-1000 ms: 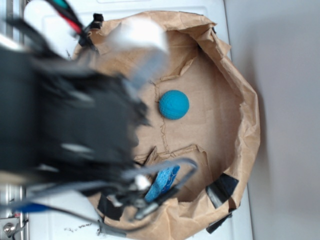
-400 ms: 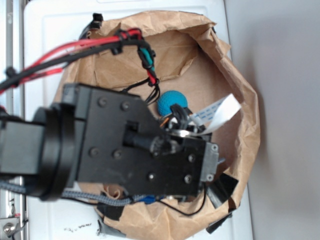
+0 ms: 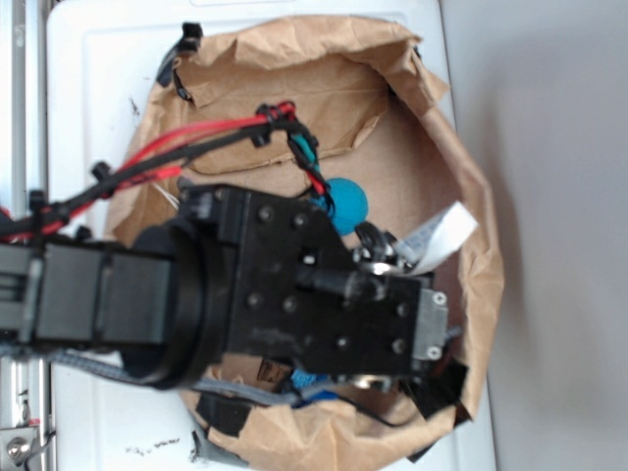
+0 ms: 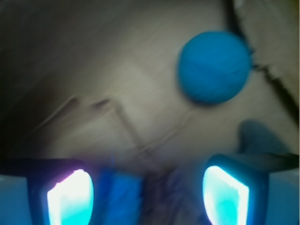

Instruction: Grab the blue sponge.

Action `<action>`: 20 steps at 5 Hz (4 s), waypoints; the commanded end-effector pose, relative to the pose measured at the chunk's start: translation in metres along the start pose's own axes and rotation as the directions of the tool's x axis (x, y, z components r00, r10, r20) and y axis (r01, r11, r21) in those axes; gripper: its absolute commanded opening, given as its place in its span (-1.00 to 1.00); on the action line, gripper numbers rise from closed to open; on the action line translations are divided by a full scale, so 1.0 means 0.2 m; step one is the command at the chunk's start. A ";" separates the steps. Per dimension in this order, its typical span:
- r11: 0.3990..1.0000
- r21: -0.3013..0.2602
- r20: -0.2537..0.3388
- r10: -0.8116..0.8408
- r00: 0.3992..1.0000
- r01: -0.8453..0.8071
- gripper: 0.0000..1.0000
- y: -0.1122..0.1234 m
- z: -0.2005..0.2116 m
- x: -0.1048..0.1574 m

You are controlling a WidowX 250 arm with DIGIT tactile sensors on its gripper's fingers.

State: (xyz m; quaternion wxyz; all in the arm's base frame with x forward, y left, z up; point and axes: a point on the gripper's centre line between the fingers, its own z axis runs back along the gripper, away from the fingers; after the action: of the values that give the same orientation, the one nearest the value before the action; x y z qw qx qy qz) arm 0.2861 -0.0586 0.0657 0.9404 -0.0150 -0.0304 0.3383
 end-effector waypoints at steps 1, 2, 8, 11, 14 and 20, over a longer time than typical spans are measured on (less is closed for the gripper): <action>0.999 -0.007 -0.020 -0.052 0.998 0.052 1.00 -0.16 -0.04 -0.01; 0.994 0.064 -0.028 -0.088 0.996 0.090 1.00 -0.18 -0.12 -0.05; 0.988 0.067 -0.037 -0.136 0.990 0.138 -1.00 -0.07 -0.12 -0.05; 0.995 -0.073 -0.048 0.066 0.997 -0.069 -1.00 0.23 0.43 0.09; 0.999 -0.004 -0.026 -0.037 0.999 0.037 1.00 0.18 0.33 0.02; 0.994 0.088 0.006 -0.059 0.998 0.058 1.00 -0.10 -0.19 -0.07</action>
State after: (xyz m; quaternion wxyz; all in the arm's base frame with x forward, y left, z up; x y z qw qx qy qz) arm 0.2891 -0.0803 0.0256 0.9449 0.0352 -0.0070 0.3254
